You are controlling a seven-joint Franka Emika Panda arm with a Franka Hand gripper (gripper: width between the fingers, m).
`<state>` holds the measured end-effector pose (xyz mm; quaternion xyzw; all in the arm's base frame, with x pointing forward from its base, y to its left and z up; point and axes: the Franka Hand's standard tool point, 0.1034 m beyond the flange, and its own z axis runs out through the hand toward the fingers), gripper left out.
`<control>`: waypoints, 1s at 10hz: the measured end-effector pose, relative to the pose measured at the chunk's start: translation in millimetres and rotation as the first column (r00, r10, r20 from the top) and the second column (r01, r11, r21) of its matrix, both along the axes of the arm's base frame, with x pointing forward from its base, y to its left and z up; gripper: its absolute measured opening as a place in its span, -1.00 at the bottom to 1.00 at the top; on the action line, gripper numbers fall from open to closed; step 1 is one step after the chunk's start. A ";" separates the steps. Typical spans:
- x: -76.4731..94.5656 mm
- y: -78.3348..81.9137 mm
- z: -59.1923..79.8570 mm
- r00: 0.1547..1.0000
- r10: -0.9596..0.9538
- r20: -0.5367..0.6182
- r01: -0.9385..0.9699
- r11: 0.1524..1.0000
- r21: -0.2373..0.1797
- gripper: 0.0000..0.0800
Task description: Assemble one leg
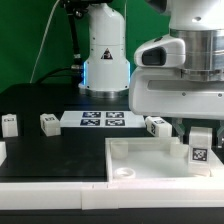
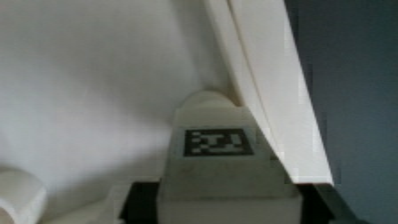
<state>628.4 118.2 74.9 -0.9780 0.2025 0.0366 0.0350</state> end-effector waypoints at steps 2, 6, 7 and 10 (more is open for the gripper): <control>-0.7 2.8 -0.4 0.948 -0.317 -0.021 0.317 0.948 -0.030 -0.27; -0.6 4.1 -0.8 0.824 -0.566 -0.031 0.564 0.824 -0.052 -0.26; -0.6 4.0 -0.7 0.857 -0.515 -0.029 0.513 0.857 -0.046 0.25; -1.1 6.6 -0.5 0.967 -0.253 -0.016 0.253 0.967 -0.024 0.60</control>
Offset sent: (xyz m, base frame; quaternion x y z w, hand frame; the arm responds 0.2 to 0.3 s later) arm 0.0022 -0.0036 -0.0053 -0.0147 -0.0030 0.2752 0.9613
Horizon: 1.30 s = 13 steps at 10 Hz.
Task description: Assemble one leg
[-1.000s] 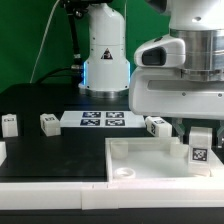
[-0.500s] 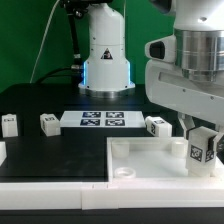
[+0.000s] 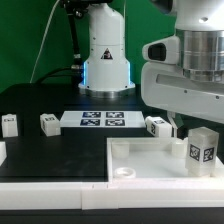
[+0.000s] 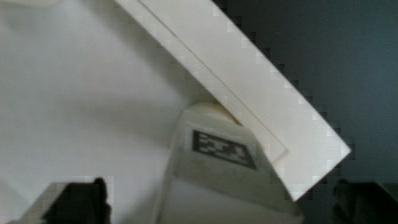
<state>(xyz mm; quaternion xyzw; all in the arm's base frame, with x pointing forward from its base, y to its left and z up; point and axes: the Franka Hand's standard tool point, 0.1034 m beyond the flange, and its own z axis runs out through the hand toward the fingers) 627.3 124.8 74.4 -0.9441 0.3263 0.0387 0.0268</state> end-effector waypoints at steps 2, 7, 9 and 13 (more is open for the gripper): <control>-0.3 0.5 -0.3 0.959 0.281 0.023 -0.282 0.959 0.011 0.62; 0.0 -1.3 -0.4 0.698 0.713 0.068 -0.716 0.698 0.015 0.62; 0.6 -5.2 -0.5 0.561 0.824 0.080 -0.827 0.563 0.007 0.62; 0.7 -5.4 -0.6 0.605 0.793 0.075 -0.796 0.606 0.009 -0.28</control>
Offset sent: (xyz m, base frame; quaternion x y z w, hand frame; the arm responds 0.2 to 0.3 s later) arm 0.0001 0.0058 0.0025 0.0177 -0.0209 -0.3196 0.9472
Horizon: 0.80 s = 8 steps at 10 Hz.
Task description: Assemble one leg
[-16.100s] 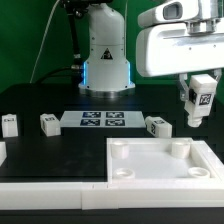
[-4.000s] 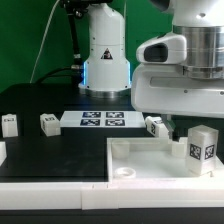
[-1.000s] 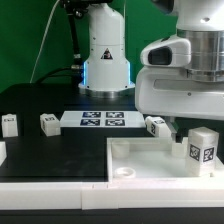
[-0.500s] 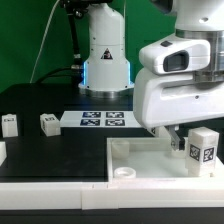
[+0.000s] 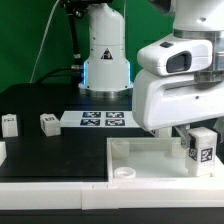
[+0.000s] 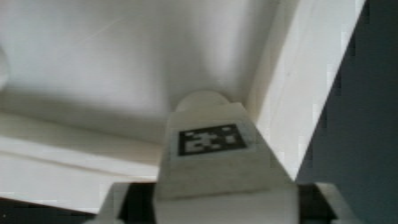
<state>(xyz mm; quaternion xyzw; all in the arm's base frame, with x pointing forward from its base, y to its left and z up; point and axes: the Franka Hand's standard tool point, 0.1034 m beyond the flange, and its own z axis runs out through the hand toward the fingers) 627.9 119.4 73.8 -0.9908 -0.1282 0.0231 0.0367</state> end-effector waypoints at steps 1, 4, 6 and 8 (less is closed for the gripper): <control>0.0 0.1 -0.1 1.000 -0.004 0.000 0.004 1.000 0.000 -0.28; 1.0 0.3 -1.0 0.890 -0.456 -0.012 0.456 0.890 -0.017 -0.28; 1.7 -0.7 -1.8 0.686 -0.727 -0.023 0.727 0.686 -0.024 -0.28; 1.9 -0.8 -1.8 0.445 -0.895 -0.040 0.894 0.446 -0.042 -0.27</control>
Offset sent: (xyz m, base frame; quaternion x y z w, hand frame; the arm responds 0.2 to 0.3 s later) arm -0.0059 -0.0059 -0.0025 0.0177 0.0189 0.4546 0.8903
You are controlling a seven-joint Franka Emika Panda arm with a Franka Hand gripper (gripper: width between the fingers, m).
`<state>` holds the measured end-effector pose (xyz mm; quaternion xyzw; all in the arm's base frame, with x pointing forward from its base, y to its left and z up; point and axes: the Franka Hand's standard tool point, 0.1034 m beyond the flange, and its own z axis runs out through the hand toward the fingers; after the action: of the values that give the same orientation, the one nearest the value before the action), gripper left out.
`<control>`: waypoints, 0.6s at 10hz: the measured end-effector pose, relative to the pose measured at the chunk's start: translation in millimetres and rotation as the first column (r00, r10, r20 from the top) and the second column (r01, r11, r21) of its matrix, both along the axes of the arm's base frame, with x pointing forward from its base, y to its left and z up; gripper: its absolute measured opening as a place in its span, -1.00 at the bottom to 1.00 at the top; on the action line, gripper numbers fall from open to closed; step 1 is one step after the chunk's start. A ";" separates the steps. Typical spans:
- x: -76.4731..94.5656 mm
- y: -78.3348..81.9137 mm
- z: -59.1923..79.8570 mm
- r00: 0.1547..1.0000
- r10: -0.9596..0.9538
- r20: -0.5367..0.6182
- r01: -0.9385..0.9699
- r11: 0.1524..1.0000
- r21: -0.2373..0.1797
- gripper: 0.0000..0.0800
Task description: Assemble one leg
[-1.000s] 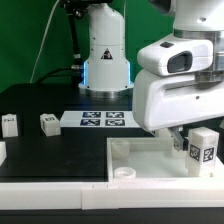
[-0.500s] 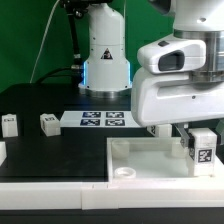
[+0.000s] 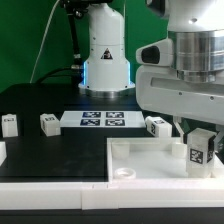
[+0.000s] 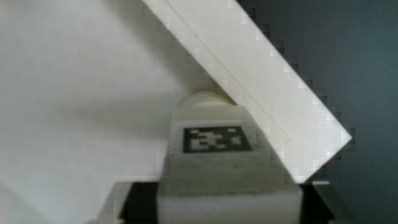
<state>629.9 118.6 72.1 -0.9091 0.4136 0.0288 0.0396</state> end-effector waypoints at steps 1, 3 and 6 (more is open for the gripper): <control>-0.4 0.9 0.0 0.995 -0.101 -0.011 0.101 0.995 -0.004 -0.27; -0.2 1.3 0.1 0.977 -0.214 -0.021 0.214 0.977 -0.009 -0.27; -0.7 2.1 -0.8 0.994 -0.107 -0.012 0.107 0.994 -0.005 0.27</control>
Offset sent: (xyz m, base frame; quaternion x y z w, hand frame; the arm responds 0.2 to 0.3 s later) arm 0.0000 0.0000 0.0000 0.0000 0.0000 0.0000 1.0000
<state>629.2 120.7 71.2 -0.8855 0.4622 0.0313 0.0364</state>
